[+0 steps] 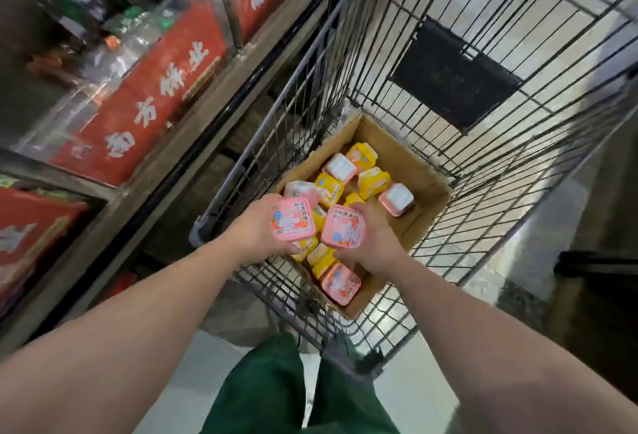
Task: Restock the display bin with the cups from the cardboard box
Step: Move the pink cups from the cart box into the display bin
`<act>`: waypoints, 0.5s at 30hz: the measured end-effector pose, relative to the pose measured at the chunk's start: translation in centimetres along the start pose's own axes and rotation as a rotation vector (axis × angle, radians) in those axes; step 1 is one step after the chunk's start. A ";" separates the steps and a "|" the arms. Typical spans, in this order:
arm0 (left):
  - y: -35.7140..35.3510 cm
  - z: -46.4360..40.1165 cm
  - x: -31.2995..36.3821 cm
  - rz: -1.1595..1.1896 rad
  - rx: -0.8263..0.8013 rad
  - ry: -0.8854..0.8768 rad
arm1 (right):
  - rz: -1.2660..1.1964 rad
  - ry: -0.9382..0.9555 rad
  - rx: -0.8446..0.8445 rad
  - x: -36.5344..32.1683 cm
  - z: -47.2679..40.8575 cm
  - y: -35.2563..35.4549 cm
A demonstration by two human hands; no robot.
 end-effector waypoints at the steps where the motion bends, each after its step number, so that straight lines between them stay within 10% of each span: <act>1: 0.3 0.6 0.6 0.003 0.005 -0.026 | -0.005 0.018 0.003 -0.6 0.6 0.6; 15: 4.6 24.9 1.8 0.052 0.292 -0.086 | 0.174 0.577 -0.101 -14.5 18.7 0.4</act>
Point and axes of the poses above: each hand's wrist, its own z-axis away from the middle knuckle, its own y-axis out of the back of the hand, x = y × z, the point moved 7 cm from there along -z, towards the middle knuckle
